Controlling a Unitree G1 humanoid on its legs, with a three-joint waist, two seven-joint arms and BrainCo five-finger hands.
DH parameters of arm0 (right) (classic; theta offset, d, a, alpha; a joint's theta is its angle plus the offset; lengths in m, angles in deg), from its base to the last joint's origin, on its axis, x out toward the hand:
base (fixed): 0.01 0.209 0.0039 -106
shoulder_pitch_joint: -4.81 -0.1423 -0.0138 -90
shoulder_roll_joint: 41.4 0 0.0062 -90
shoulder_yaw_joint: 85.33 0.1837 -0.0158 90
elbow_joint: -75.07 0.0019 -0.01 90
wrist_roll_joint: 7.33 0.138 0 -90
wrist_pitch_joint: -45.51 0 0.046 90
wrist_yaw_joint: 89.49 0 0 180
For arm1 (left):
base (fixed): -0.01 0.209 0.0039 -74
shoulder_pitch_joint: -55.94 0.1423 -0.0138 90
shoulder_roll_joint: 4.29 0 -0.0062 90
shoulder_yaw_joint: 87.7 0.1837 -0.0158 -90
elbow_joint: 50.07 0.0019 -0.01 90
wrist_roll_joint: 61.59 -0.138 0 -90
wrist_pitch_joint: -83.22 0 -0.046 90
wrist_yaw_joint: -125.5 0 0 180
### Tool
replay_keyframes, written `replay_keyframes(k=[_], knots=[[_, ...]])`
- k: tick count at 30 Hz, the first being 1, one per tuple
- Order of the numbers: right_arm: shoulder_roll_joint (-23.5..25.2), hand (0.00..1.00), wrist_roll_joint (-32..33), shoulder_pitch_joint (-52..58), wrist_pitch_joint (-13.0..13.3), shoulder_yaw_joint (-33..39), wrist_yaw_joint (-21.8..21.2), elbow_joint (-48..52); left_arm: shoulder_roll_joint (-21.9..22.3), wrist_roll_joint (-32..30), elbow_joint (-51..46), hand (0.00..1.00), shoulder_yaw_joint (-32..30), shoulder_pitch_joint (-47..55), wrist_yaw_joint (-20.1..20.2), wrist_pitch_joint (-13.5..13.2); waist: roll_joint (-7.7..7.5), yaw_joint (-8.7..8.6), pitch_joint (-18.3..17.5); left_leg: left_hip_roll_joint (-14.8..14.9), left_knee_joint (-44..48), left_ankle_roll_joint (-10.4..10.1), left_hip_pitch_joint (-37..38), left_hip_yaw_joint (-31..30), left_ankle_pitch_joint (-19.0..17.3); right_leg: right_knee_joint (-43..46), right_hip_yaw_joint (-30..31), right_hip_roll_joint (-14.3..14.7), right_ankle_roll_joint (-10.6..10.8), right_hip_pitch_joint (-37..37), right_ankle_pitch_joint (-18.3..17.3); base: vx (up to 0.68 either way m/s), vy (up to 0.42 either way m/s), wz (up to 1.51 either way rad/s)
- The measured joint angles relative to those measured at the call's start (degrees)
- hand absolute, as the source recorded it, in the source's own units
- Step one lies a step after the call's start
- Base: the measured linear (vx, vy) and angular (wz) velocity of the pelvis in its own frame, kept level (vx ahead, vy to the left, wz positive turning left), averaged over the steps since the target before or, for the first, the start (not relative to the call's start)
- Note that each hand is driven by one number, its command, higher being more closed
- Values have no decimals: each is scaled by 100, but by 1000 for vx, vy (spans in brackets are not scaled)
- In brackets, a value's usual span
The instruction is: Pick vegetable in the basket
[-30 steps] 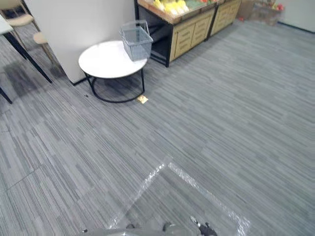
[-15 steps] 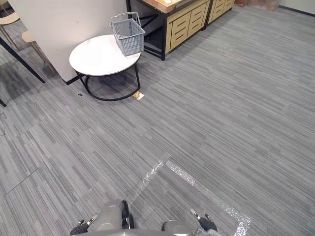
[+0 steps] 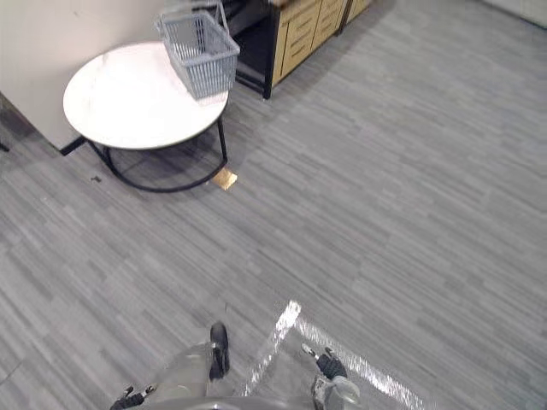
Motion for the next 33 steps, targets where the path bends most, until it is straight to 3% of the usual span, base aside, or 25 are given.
replay_keyframes(k=[1, 2, 4, 6, 8, 9, 10, 11, 13, 15, 16, 17, 18, 20, 22, 23, 25, 28, 31, 33], knots=[[-1, 0, -1, 17, 23, -24, -11, 1, -63, -10, -15, 0, 138, 9, 1, 3, 12, -34, -9, -39, -86, 2, 266, 14, -123, 927, -16, -5, 271, -407, 163, 382, 157, 3], [-9, 0, 0, 19, 56, -85, -25, 13, -130, -9, -15, 0, 276, -23, 0, 14, -25, -111, -23, -135, -273, 19, 670, 8, -206, 1968, -207, -44, 252, -930, 69, 578, 218, 2], [-88, 0, -3, 49, 58, -108, -29, 14, -152, -37, -13, 0, 328, -146, -13, 37, 11, -181, -4, -265, -682, 23, 1383, -25, -223, 2847, -650, -120, 59, -1508, -573, 479, 142, 8], [-172, 0, 0, 41, 67, 30, -31, 58, -125, -59, -31, 0, 327, -302, -106, 38, 88, -290, 44, -368, -1063, 21, 2113, -134, -222, 2759, -1314, -278, -286, -1837, -1411, 447, 63, 30], [-182, 0, 7, 40, 65, 136, -35, 108, -56, -51, -69, 0, 316, -458, -137, 38, 149, -372, 73, -360, -1205, 23, 2465, -257, -228, 2065, -1837, -358, -701, -1915, -1798, 384, -33, 51], [-180, 0, 27, 37, 72, 196, -36, 224, 29, 114, -137, 0, 306, -669, -164, 22, 265, -434, 85, -247, -1267, -37, 2664, -391, -421, 877, -2373, -360, -876, -1997, -1901, 421, -108, 66], [-182, 0, 26, 35, 89, 227, -24, 252, 111, 320, -200, 0, 293, -845, -183, -8, 285, -412, 99, -200, -1313, -140, 2757, -437, -598, -360, -2665, -373, -843, -2018, -1820, 346, -134, 60], [-183, 0, 24, 31, 88, 239, -21, 251, 154, 423, -251, 0, 278, -914, -193, -14, 277, -393, 96, -198, -1348, -189, 2812, -453, -637, -984, -2741, -374, -794, -2026, -1747, 365, -199, 34], [-190, 0, 11, 41, 65, 279, 8, 285, 329, 971, -303, 0, 249, -957, -248, -26, 334, -425, 110, -68, -1310, -454, 3021, -582, -927, -2868, -2629, -318, -746, -2089, -1214, 441, -260, 19], [-187, 0, -1, 57, 50, 396, 32, 335, 436, 1001, -300, 0, 267, -963, -301, -27, 348, -429, 128, 102, -1220, -659, 3236, -706, -1268, -3232, -2259, -299, -639, -2056, -1127, 561, -354, 21], [-226, 0, 0, 30, 65, 470, 33, 366, 515, 957, -282, 0, 270, -965, -343, -32, 471, -429, 138, 351, -1123, -709, 3454, -776, -1492, -2730, -2214, -176, -579, -2085, -738, 643, -414, 24], [-263, 0, -12, 25, 69, 465, 34, 385, 563, 937, -250, 0, 309, -918, -346, -32, 568, -423, 123, 480, -1030, -692, 3474, -871, -1497, -2443, -2198, -93, -579, -2148, -739, 554, -380, 23], [-366, 0, -111, 25, 68, 472, 54, 363, 647, 874, -226, 0, 461, -912, -340, -37, 685, -415, 94, 698, -668, -742, 3404, -1141, -1368, -1983, -2128, 55, -787, -2211, -869, 556, -396, 11], [-521, 0, -252, 23, 54, 454, 57, 242, 781, 716, -188, 0, 562, -805, -336, -37, 864, -386, -3, 947, 367, -813, 2936, -1496, -1023, -1771, -2271, 280, -974, -2150, -1272, 616, -420, 2], [-631, 0, -297, 49, 25, 441, 64, 184, 718, 678, -99, 0, 531, -827, -337, -55, 926, -436, 14, 1107, 1864, -1022, 2173, -1740, -60, -1771, -2470, 374, -1046, -1823, -1525, 645, -337, 21], [-678, 0, -383, 101, -37, 371, 78, 28, 655, 680, -14, 0, 479, -868, -335, -48, 871, -421, 140, 1295, 2816, -1301, 1795, -1703, 832, -1974, -2575, 451, -1103, -1371, -1646, 487, -199, 23], [-740, 0, -387, 179, -83, 231, 106, -54, 557, 679, 7, 0, 465, -845, -307, -27, 891, -347, 194, 1636, 4120, -1169, 1217, -1250, 468, -2333, -2644, 581, -1156, -676, -1751, 559, -201, 13], [-708, 0, -374, 137, -82, 234, 119, -62, 512, 672, -16, 0, 197, -723, -224, -32, 849, -303, 224, 1532, 4349, -1002, 282, -699, -200, -3042, -2798, 588, -1045, 194, -1837, 482, -132, 17], [-655, 0, -307, 112, -75, 247, 185, -7, 479, 661, -78, 0, 76, -723, -125, -140, 857, -87, 230, 1174, 2818, -952, -365, -256, -377, -3444, -3018, 534, -763, 717, -1928, 346, 52, 28], [-585, 0, -309, 47, -54, 243, 193, 84, 471, 452, -75, 0, -90, -628, -109, -138, 849, -61, 229, 795, 728, -742, -329, -110, -100, -3595, -3114, 459, -571, 1052, -2098, 461, 204, 20]])
